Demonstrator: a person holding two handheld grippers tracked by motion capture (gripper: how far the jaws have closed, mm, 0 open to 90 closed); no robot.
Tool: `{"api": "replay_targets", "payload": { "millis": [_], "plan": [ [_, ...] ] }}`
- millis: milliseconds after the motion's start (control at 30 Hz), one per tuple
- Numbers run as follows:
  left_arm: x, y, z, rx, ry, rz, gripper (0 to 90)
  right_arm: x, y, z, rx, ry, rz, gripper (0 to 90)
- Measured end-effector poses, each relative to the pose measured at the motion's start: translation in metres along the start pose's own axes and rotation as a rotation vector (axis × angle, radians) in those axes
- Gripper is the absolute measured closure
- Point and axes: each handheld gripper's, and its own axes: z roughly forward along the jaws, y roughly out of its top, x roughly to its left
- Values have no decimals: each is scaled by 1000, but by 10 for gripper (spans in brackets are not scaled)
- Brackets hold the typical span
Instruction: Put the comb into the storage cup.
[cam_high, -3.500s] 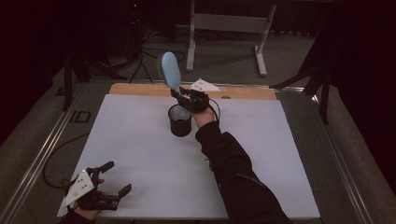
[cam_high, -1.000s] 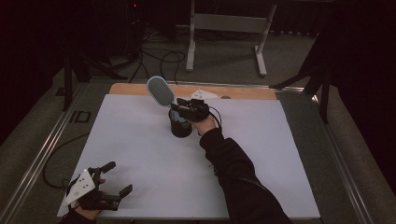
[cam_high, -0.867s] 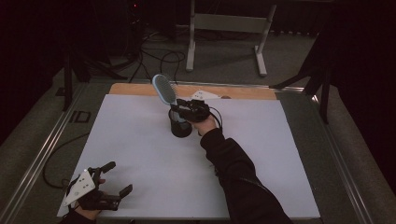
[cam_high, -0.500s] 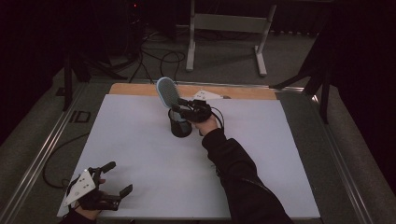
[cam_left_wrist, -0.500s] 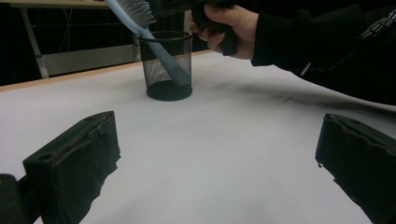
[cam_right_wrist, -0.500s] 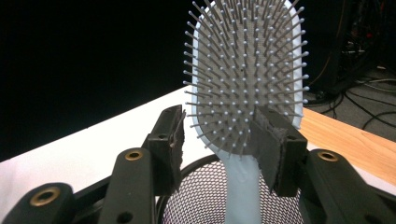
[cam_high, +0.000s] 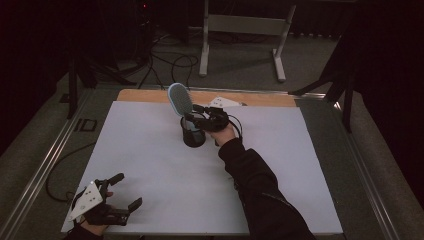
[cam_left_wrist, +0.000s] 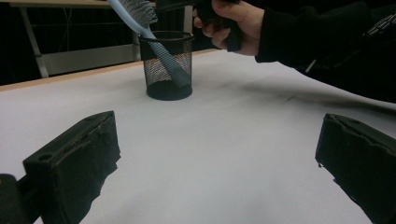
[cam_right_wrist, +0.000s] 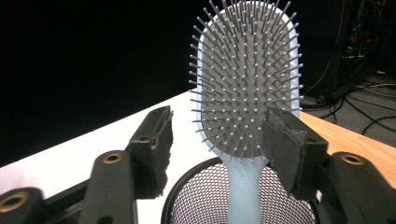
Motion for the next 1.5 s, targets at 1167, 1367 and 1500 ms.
{"api": "replay_targets", "payload": {
  "millis": [1167, 1367, 1500],
  "plan": [
    [0, 0, 1, 10, 5, 2, 0, 4, 2, -38, 57, 71, -8, 108],
    [-1, 0, 0, 8, 9, 1, 0, 7, 1, -46, 69, 80, -14, 108],
    [-1, 0, 0, 9, 9, 1, 0, 9, -4, -51, 78, 81, -18, 108]
  ]
}}
